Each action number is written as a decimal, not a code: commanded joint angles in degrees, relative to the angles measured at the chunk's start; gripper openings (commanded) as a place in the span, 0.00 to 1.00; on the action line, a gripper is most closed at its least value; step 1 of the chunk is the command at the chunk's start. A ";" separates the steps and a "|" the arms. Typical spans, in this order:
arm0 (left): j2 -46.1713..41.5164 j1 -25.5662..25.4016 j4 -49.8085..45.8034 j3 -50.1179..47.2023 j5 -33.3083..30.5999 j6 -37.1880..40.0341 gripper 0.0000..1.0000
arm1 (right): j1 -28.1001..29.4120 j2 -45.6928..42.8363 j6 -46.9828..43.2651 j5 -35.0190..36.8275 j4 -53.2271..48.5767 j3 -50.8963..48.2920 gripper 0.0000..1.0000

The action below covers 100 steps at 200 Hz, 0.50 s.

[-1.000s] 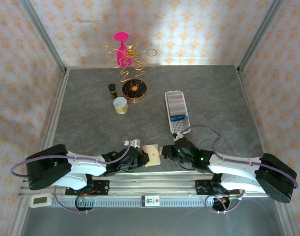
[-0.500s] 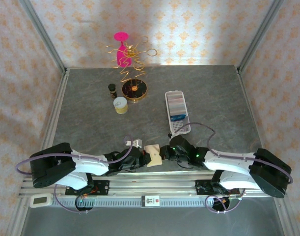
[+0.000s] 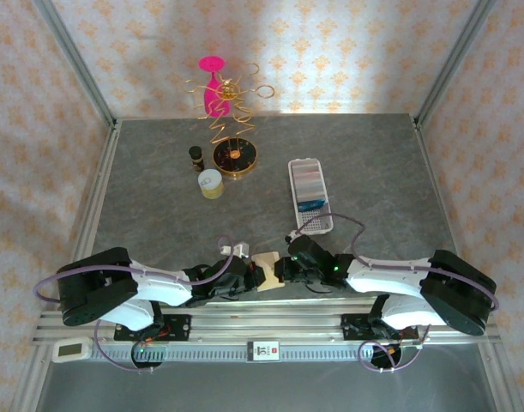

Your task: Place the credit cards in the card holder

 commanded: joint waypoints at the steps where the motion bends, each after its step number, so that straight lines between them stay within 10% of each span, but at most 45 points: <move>1: 1.70 -0.37 -3.00 -1.35 0.31 -0.37 0.00 | 0.56 0.68 -0.94 0.90 -3.84 1.20 0.00; 100: 2.13 -0.36 -2.59 -1.35 0.66 -0.33 0.00 | 0.81 3.41 -0.92 -0.21 -3.43 1.45 0.00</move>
